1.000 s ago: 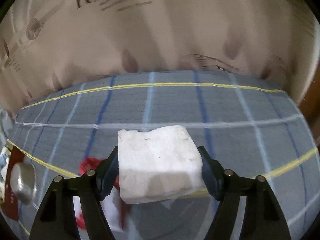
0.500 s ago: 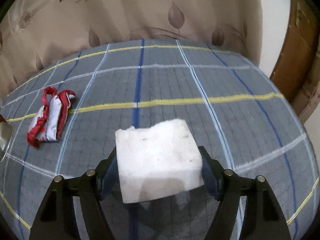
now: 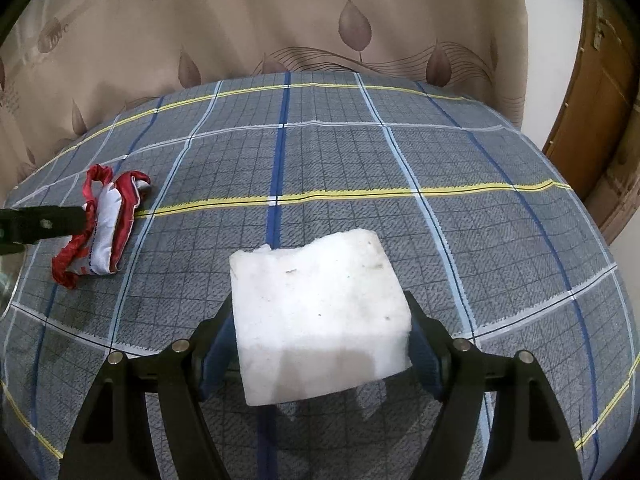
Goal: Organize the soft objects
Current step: 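Grasp the red-and-white printed bag with the left tool while the right tool holds the foam block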
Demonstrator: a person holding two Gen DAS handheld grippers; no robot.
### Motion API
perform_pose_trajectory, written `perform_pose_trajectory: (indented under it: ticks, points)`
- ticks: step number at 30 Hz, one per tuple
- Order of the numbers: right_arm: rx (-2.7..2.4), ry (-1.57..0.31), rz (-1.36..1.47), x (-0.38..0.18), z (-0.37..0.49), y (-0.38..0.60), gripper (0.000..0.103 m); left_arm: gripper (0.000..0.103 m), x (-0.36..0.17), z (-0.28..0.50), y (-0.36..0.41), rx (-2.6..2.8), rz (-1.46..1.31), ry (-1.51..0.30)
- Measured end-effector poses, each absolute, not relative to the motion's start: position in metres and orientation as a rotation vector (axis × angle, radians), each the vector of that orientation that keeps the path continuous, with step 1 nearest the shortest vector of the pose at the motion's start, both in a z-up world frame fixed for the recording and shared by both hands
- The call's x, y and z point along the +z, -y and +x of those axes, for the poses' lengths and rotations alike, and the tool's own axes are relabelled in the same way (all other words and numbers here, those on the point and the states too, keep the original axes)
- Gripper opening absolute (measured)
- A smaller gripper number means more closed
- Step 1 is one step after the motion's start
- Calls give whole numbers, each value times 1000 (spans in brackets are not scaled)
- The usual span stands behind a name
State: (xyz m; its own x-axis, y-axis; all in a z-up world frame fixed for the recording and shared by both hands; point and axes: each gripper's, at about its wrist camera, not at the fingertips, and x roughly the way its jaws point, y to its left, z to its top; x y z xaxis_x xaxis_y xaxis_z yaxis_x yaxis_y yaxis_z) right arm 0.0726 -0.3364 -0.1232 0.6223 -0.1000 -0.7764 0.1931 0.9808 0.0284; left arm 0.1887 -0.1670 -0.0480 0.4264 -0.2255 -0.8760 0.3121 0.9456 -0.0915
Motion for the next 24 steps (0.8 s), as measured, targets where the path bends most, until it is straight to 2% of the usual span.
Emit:
perform_pose_trajectory:
  ticks: [6,21,23,24]
  points:
    - [-168,-884,114,-124,73,337,74,62,-67,197,184,-326,155,-1057]
    - [-171,-888,106,-125,73,335,74,62,-88,209,180,-262,86,-1059]
    - [-172,-888,105,-125,73,335,74,59,-88,208,183,-261,97,-1058]
    - [-172,-888,105,-125,73,336,74,52,-87,206,182,-264,102,-1054]
